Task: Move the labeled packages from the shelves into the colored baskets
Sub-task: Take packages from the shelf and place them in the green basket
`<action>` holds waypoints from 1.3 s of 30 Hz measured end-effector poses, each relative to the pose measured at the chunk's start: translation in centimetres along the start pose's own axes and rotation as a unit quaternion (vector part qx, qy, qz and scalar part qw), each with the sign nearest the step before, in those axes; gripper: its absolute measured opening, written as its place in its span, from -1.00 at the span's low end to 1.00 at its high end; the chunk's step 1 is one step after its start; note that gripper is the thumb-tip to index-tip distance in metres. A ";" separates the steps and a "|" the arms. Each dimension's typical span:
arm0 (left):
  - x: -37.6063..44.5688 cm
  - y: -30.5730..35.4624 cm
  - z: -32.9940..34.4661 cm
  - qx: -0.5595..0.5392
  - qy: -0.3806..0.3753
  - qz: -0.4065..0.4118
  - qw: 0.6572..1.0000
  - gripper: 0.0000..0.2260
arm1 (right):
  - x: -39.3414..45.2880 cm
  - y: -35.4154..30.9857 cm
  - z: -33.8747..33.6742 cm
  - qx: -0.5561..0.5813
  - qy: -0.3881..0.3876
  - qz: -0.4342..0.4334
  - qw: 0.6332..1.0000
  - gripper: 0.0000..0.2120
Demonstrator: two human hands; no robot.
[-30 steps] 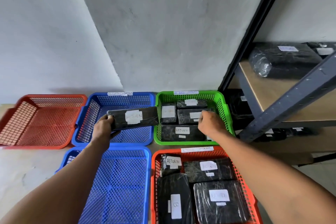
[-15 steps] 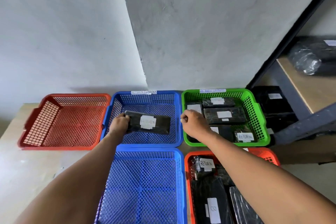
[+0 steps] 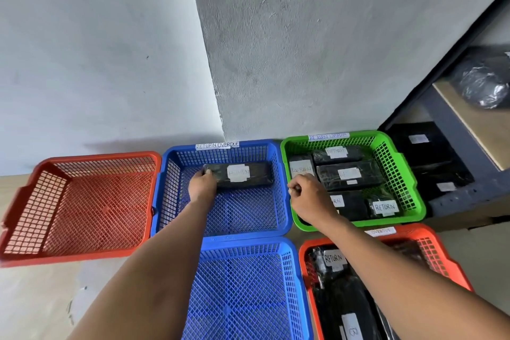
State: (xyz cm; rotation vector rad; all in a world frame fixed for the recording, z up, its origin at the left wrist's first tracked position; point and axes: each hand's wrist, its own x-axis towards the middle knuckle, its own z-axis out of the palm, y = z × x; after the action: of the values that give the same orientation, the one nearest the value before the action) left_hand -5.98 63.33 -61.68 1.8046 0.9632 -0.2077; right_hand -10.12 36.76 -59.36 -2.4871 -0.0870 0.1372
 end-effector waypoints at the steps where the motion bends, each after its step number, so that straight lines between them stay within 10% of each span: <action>1: 0.2 -0.1 0.1 0.017 0.008 0.000 1.000 -0.62 | 0.0 0.0 0.1 0.001 0.003 0.001 1.000 -0.92; 9: 1.1 -1.3 1.3 0.058 0.048 0.002 0.997 -0.43 | 0.0 -0.3 0.5 0.019 0.021 0.023 0.999 -0.93; 17: -1.0 -2.1 1.6 0.363 0.007 0.145 0.921 0.21 | -0.3 -0.7 0.8 0.025 0.032 0.040 0.998 -0.91; 39: -1.8 -1.8 1.6 0.451 0.031 0.132 0.882 0.08 | -2.8 -1.4 -0.7 0.012 -0.028 0.061 0.998 -0.71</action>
State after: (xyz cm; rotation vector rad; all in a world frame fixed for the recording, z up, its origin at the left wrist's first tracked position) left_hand -8.00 61.26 -62.72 2.7875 0.6789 -0.4861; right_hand -12.81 37.18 -57.71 -2.4654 0.0424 0.2576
